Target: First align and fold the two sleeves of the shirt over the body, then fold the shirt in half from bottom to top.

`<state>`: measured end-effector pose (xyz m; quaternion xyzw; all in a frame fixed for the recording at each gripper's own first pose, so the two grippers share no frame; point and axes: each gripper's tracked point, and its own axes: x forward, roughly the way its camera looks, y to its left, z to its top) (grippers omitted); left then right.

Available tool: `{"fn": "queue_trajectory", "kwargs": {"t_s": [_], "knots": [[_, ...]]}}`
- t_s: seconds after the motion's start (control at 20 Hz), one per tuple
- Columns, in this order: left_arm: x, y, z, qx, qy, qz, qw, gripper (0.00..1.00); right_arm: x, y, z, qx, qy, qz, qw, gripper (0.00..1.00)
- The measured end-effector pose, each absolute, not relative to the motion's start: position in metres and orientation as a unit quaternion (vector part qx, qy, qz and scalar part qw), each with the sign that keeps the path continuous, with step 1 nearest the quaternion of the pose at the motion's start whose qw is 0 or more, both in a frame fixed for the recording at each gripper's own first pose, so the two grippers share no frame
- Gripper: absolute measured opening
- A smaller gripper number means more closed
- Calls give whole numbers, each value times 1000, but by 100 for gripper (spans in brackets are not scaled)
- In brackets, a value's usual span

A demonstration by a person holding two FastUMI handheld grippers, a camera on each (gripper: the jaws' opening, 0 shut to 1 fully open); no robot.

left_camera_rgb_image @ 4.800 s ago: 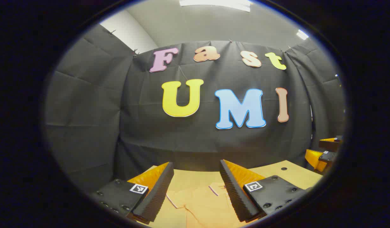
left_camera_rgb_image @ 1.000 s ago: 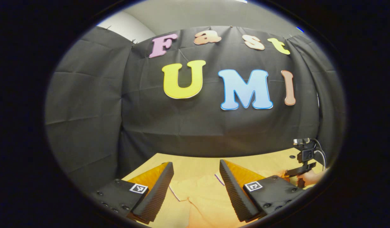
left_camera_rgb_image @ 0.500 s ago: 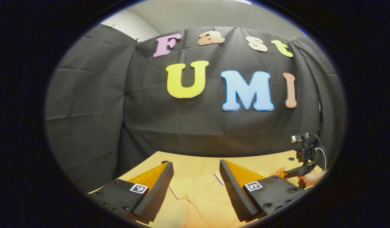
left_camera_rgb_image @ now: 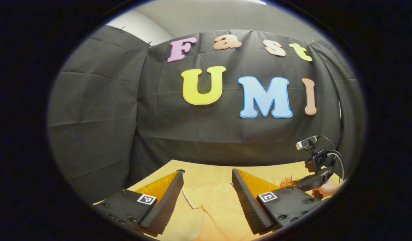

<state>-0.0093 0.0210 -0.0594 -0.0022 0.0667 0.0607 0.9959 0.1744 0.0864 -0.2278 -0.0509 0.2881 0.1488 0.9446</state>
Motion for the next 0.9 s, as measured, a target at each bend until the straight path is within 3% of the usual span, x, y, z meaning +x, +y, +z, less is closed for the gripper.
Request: {"fn": "queue_trajectory", "kwargs": {"t_s": [0.45,0.55,0.65,0.7,0.75,0.8,0.9], "knots": [[-19,43,-70,-4,78,78,994,97,162,107,-253,-72,324,176,927,7],[-14,46,-74,-6,80,71,994,97,160,113,-250,-60,324,183,926,14],[-8,47,-77,-7,83,59,995,97,154,114,-243,-52,322,180,928,45],[-4,48,-80,-8,84,51,995,97,151,113,-239,-47,320,176,930,55],[1,48,-84,-8,86,43,995,97,148,116,-238,-40,318,175,931,59],[6,49,-87,-9,88,34,995,92,145,117,-234,-33,318,171,932,84],[19,52,-95,-11,93,18,995,92,136,114,-225,-26,313,157,937,92]]}}
